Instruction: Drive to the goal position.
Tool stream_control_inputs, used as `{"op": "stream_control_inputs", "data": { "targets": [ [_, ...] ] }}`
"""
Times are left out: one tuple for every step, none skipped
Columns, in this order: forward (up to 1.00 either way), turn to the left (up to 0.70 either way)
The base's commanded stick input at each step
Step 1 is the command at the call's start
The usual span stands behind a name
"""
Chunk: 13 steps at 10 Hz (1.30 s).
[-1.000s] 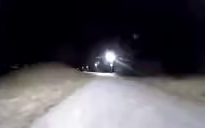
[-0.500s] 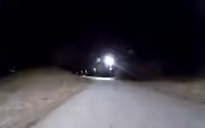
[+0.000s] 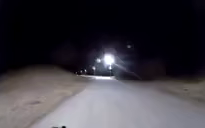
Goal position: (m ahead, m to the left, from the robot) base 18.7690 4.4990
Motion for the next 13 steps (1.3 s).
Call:
{"op": "stream_control_inputs", "data": {
  "targets": [
    [1.0,0.0],
    [1.0,0.0],
    [1.0,0.0],
    [1.0,0.0],
    [1.0,0.0],
    [1.0,0.0],
    [1.0,0.0],
    [1.0,0.0],
    [1.0,0.0],
    [1.0,0.0],
    [1.0,0.0],
    [1.0,0.0],
    [1.0,0.0]
  ]
}}
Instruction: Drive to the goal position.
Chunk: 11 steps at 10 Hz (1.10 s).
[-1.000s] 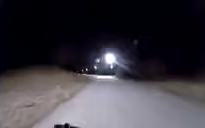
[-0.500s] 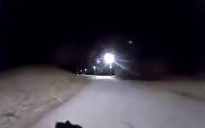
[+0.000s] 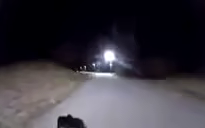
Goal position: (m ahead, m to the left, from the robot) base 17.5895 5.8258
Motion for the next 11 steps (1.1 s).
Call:
{"op": "stream_control_inputs", "data": {
  "targets": [
    [1.0,0.0],
    [1.0,0.0],
    [1.0,0.0],
    [1.0,0.0],
    [1.0,0.0],
    [1.0,-0.03],
    [1.0,-0.1],
    [1.0,-0.18],
    [1.0,-0.26],
    [1.0,-0.17],
    [1.0,-0.06]
  ]
}}
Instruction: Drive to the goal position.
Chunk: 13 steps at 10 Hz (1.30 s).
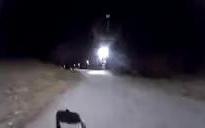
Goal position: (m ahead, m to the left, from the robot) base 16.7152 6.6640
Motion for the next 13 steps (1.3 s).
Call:
{"op": "stream_control_inputs", "data": {
  "targets": [
    [1.0,0.0],
    [1.0,0.0],
    [1.0,0.0],
    [1.0,0.0],
    [1.0,0.0],
    [1.0,0.0],
    [1.0,0.0],
    [1.0,0.0],
    [1.0,0.0],
    [1.0,0.0],
    [1.0,0.0],
    [1.0,0.0],
    [1.0,0.0]
  ]
}}
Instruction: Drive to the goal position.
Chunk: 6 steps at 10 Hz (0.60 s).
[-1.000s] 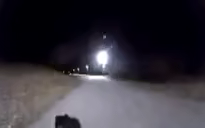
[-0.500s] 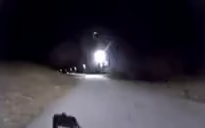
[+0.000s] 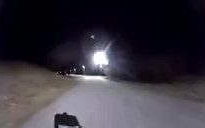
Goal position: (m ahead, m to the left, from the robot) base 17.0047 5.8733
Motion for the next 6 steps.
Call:
{"op": "stream_control_inputs", "data": {
  "targets": [
    [1.0,0.0],
    [1.0,0.0],
    [1.0,0.0],
    [1.0,0.0],
    [1.0,0.1],
    [1.0,0.24]
  ]
}}
